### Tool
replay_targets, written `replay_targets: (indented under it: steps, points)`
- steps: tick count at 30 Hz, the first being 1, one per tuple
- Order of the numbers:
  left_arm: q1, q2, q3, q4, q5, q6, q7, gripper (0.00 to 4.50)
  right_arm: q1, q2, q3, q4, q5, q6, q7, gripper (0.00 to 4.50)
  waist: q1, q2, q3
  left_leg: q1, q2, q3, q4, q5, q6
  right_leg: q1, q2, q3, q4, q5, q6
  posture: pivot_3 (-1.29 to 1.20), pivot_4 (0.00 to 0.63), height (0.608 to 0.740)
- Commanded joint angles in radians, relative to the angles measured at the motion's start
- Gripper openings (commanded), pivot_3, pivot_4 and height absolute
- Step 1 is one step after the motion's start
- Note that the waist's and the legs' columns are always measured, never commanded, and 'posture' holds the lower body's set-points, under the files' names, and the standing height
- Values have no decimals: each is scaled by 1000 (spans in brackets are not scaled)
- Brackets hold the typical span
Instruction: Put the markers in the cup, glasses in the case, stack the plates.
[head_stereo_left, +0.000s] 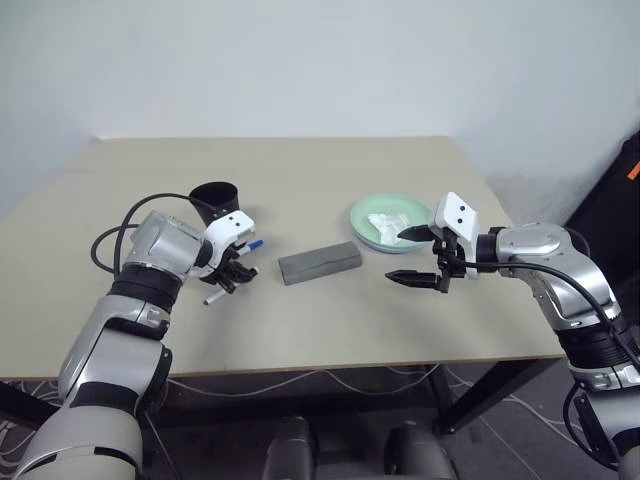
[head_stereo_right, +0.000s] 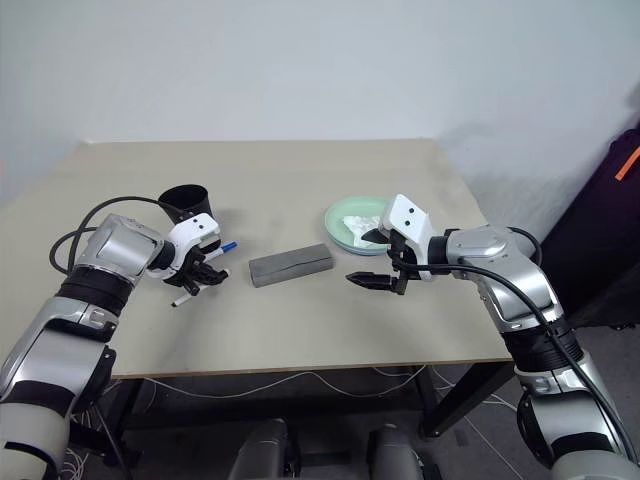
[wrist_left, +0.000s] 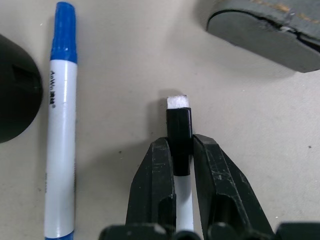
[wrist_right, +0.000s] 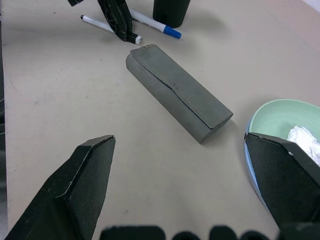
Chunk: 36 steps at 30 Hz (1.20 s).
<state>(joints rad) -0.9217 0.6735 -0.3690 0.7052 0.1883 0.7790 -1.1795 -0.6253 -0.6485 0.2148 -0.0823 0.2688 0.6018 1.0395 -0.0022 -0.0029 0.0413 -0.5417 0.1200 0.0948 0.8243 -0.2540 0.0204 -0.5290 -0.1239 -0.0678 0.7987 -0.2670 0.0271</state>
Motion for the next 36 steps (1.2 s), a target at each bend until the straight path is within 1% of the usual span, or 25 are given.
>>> replay_targets:
  steps: [1, 5, 7, 10, 13, 15, 17, 19, 22, 24, 30, 33, 36]
  points:
    - [-4, 28, -22, 51, 36, -32, 18, 117, -25, -3, -18, -16, -5, -13, -8, 4500, 0, 0, 0, 1, 0, 0, 0, 0, 0, 0, 0, 0, 0, 0, 0, 0, 0, 649]
    - [-28, 30, -5, 52, 29, -81, 27, 117, -23, -1, -18, -18, -6, -12, -9, 4500, 1, 0, 0, 3, 0, 0, -1, 0, 0, 0, 0, 0, 0, 1, -1, 0, 0, 649]
    - [-41, 34, 21, 18, 2, -95, 11, 117, -21, -1, -18, -21, -6, -12, -10, 4500, 1, -1, 0, 4, 0, 0, -1, 0, 0, -1, 0, -1, 0, 1, -1, 0, 0, 649]
    - [-62, 39, 77, -79, -73, -51, -52, 117, -19, -1, -16, -24, -7, -12, -12, 4500, 1, -4, 3, 3, 0, 0, -1, 0, 0, -2, -1, -1, -1, 1, -1, 0, 0, 649]
    - [-91, 29, 175, -206, -180, 14, -77, 117, -18, -2, -16, -25, -6, -12, -11, 4500, 9, -7, 4, 1, -1, 0, -1, 0, -1, -3, -2, -1, -2, 1, -2, 0, 0, 649]
    - [-132, 7, 249, -238, -238, 54, -37, 117, -20, -1, -15, -24, -6, -12, -10, 4500, 12, -7, 5, -1, -2, 0, -1, -1, -2, -4, -3, -1, -3, 1, -2, 0, 0, 649]
    - [-176, -23, 327, -249, -288, 54, 23, 117, -24, 0, -13, -21, -7, -12, -9, 4500, 12, -8, 5, -1, -3, 0, -1, -2, -2, -3, -3, 0, -4, 1, -2, 0, 0, 649]
    - [-205, -39, 375, -238, -305, -1, 87, 117, -26, 2, -12, -20, -7, -13, -7, 4500, 10, -7, 5, -1, -4, 0, -1, -2, -2, -3, -3, 0, -4, 1, -2, 0, 0, 649]
    - [-224, -48, 415, -203, -313, -87, 158, 117, -26, 3, -11, -18, -8, -16, -7, 4500, 4, -7, 5, 1, -4, 0, -1, -2, -2, -1, -3, 0, -2, 1, -1, 0, 0, 649]
    - [-240, -51, 446, -123, -293, -223, 259, 117, -27, 5, -10, -17, -7, -15, -7, 4500, 1, -7, 5, 2, -3, -1, -2, -2, -2, -1, -2, 0, -1, 1, -1, 0, 0, 649]
    - [-268, -63, 506, 100, -275, -513, 501, 117, -26, 10, -9, -16, -7, -16, -8, 4500, 2, -8, 5, 3, -2, -1, -1, -2, -3, 0, -1, 0, 0, 1, -2, 0, 0, 649]
    - [-262, -64, 511, 204, -264, -628, 570, 117, -27, 12, -9, -15, -7, -17, -8, 4500, 7, -9, 5, 3, -3, 0, -1, -2, -3, 0, -1, 0, -1, 1, -2, 0, 0, 649]
    - [-260, -67, 512, 270, -267, -691, 587, 117, -28, 13, -9, -14, -7, -17, -9, 4500, 11, -10, 5, 2, -3, 0, -1, -2, -3, 0, -1, 0, -1, 1, -2, 0, 0, 649]
